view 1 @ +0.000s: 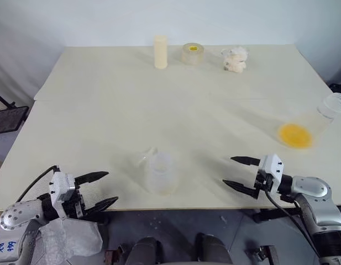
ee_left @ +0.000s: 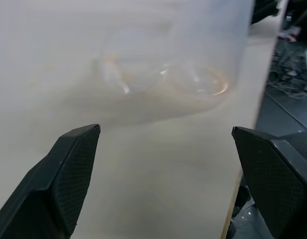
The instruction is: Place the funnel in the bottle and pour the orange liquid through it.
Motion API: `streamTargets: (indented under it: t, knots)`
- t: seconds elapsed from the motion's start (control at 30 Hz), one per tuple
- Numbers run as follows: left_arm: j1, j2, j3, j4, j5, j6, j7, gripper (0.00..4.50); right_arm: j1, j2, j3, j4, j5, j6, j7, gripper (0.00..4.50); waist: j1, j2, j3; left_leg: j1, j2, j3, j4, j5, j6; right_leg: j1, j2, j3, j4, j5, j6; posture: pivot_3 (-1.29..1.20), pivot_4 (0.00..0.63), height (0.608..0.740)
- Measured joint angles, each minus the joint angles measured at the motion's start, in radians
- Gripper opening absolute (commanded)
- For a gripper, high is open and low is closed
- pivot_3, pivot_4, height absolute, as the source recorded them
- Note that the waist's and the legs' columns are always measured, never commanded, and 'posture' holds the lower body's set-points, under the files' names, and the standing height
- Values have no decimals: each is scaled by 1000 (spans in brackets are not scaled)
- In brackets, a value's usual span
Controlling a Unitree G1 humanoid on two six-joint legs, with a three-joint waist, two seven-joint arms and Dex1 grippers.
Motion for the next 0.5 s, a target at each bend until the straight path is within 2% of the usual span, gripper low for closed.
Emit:
streamTargets:
  t: [0.27,0.5]
  knots:
    - [74,-1,117,-18,-52,-47,-56,4500,-70,2,12,66,-2,-4,34,4476,-1,0,0,0,0,0,0,0,0,0,0,0,-1,0,0,0,150,740]
    - [26,1,90,-100,-58,-20,-56,4500,-100,16,34,92,-11,-10,42,4476,5,0,0,-1,-1,0,1,0,0,0,0,0,0,0,0,0,150,740]
